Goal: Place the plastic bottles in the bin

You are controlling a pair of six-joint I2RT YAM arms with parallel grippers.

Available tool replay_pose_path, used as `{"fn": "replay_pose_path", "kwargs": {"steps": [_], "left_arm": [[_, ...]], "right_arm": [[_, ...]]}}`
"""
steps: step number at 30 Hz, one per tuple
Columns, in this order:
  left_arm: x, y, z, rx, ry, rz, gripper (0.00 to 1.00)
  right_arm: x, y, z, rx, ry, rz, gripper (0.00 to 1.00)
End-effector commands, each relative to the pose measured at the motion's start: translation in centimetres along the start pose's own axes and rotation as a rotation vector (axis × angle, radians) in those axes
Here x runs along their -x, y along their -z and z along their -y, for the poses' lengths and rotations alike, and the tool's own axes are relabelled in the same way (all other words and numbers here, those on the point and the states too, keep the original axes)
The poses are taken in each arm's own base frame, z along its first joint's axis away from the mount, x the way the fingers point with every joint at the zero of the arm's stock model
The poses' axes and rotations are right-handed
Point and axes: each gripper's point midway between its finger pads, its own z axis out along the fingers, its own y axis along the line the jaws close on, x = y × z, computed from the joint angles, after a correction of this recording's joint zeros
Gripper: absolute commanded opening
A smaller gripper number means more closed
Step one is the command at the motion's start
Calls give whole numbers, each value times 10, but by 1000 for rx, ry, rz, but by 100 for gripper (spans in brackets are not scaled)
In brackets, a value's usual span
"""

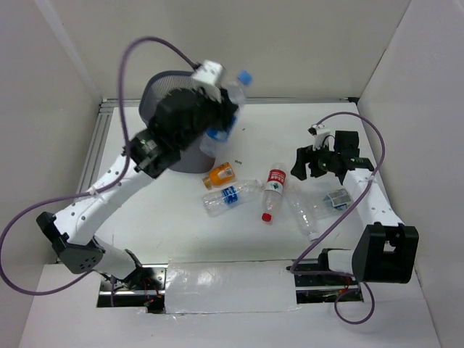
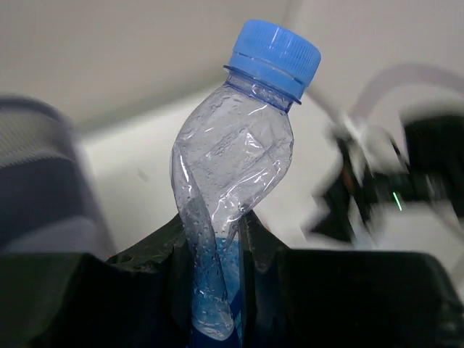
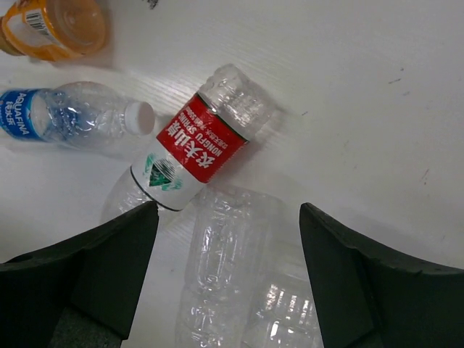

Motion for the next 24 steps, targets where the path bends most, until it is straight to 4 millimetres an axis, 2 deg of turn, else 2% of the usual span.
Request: {"fn": "replay_pose_path", "kwargs": {"steps": [1, 2, 3, 4, 5, 6, 8, 9, 10, 13, 14, 15, 17, 18, 19, 21, 22, 23, 24], "left_arm": [[91, 2, -73, 211, 15, 274, 8], [103, 2, -91, 267, 26, 313, 8], [107, -1, -125, 369, 23, 333, 11], [115, -1, -142, 416, 30, 362, 11], [122, -1, -157, 452, 53, 402, 11], [123, -4, -187, 518, 86, 419, 16], [120, -9, -211, 579, 89, 429, 29], [120, -10, -228, 620, 100, 435, 30], [102, -28, -241, 642, 85, 382, 40], [78, -43, -268, 705, 79, 307, 76], [71, -45, -272, 702, 76, 290, 85], [71, -46, -271, 693, 75, 289, 98], [72, -46, -274, 683, 83, 291, 100], [79, -42, -270, 668, 68, 296, 100], [85, -43, -249, 617, 35, 296, 100], [96, -39, -221, 555, -18, 305, 100], [104, -29, -200, 502, -71, 309, 100], [98, -32, -164, 402, -103, 288, 100], [79, -28, -122, 269, -134, 232, 99]], "right_arm": [[10, -1, -9, 12, 7, 6, 85], [3, -3, -13, 25, 15, -17, 87], [3, -2, -18, 34, 45, -18, 87], [3, 1, -20, 43, 54, -16, 87], [-5, 0, -27, 67, 47, -42, 88], [-6, 2, -30, 75, 79, -44, 88], [-14, 3, -40, 110, 84, -69, 88], [-18, 3, -44, 123, 104, -83, 88], [-20, 3, -47, 132, 105, -94, 88], [-28, 3, -42, 79, 119, -127, 88], [-35, 2, -40, 57, 106, -149, 88], [-37, 2, -32, 13, 110, -161, 88], [-45, -1, -27, -10, 98, -201, 88], [-51, -1, -21, -37, 92, -230, 88], [-50, -6, -23, -27, 96, -243, 88], [-53, -7, -16, -66, 103, -277, 88], [-53, -9, -17, -64, 122, -296, 88], [-52, -10, -14, -69, 130, -310, 88], [-60, -11, -15, -57, 144, -359, 88]]}}
